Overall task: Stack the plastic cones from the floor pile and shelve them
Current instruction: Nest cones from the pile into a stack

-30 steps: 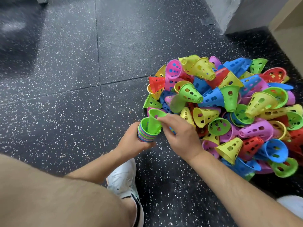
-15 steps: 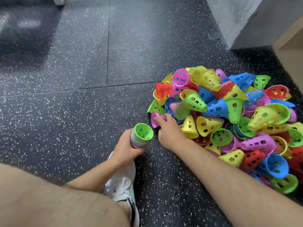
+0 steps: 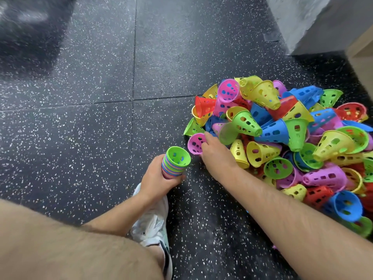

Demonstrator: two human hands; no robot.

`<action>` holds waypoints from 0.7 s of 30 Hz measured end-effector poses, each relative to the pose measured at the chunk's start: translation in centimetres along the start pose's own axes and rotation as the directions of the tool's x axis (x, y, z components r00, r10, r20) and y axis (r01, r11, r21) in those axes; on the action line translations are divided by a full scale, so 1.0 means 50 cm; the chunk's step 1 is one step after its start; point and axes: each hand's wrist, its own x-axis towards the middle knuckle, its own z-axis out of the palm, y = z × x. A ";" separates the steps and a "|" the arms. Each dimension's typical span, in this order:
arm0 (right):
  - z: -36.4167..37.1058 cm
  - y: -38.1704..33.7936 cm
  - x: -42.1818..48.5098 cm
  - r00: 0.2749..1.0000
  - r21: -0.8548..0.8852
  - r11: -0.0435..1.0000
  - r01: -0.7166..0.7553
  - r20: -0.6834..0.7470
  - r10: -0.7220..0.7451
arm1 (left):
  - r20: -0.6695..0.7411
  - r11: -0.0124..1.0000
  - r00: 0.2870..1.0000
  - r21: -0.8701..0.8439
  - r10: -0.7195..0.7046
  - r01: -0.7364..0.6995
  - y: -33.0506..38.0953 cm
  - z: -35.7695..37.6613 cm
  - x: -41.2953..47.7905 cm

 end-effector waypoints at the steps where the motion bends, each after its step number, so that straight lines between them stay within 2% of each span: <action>1: 0.003 0.003 -0.008 0.999 0.057 0.998 -0.022 -0.036 0.024 | 0.000 1.000 1.000 0.003 0.005 -0.005 0.001 0.002 0.000; 3: 0.003 0.008 -0.024 0.987 0.200 0.979 -0.051 -0.139 0.079 | 0.002 1.000 1.000 0.011 0.014 -0.014 0.003 0.004 -0.001; 6: -0.003 0.003 -0.048 0.947 0.333 0.943 -0.005 -0.302 0.112 | -0.001 0.999 0.999 0.013 0.034 -0.034 0.001 0.004 0.001; 9: 0.000 -0.014 -0.062 0.927 0.412 0.909 0.063 -0.363 0.100 | -0.002 1.000 1.000 0.010 0.027 -0.027 -0.004 0.005 0.002; 15: 0.021 -0.043 -0.075 0.948 0.464 0.878 0.117 -0.315 0.040 | 0.000 0.999 1.000 -0.039 -0.007 0.007 -0.015 0.015 0.016; 21: 0.020 -0.056 -0.077 0.968 0.465 0.878 0.109 -0.252 0.013 | 0.019 0.993 0.999 -0.107 0.051 -0.049 -0.002 0.011 0.052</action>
